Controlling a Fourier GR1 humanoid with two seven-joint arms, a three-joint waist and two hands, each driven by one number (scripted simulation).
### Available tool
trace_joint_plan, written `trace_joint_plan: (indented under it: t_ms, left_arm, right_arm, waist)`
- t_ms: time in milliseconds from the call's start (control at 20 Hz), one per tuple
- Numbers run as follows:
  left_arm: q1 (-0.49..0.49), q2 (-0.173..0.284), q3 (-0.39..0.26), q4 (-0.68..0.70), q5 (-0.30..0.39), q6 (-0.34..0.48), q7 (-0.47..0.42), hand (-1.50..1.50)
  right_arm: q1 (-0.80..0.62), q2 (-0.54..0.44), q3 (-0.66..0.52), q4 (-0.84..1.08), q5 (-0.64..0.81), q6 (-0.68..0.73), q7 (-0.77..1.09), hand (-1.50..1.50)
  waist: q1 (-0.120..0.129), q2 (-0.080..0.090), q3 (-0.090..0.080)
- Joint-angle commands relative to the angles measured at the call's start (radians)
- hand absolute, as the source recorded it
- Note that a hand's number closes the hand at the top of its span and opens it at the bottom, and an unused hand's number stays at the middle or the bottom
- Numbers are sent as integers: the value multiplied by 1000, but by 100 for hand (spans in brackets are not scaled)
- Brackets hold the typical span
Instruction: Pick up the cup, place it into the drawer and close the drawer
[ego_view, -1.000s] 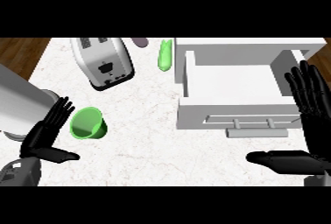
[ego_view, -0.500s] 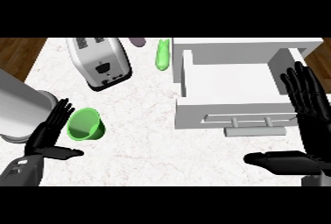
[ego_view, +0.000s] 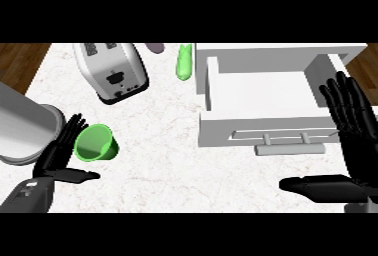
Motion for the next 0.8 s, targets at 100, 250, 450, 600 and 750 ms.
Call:
trace_joint_plan:
  t_ms: [100,250,450,600,750]
  left_arm:
    - [-10,5,-1,45,-6,-116,-133,-150]
    - [-48,-10,0,54,-6,-95,-113,-150]
    - [-45,-35,-1,57,-1,-114,-128,-150]
    - [-75,-70,-3,50,11,-149,-95,-150]
    - [-45,-65,-8,42,12,-191,-141,-150]
  right_arm:
    - [4,-12,-11,-26,-15,11,25,-150]
    - [-38,-31,-19,25,-23,32,16,-150]
    - [-33,7,3,-17,-18,-3,43,-150]
    - [-3,25,32,12,30,-12,6,-150]
    - [14,5,11,-3,5,11,-3,-150]
  waist:
    - [0,-2,0]
    - [-1,2,0]
    - [-7,2,-1]
    - [-5,2,-1]
    - [-7,2,-1]
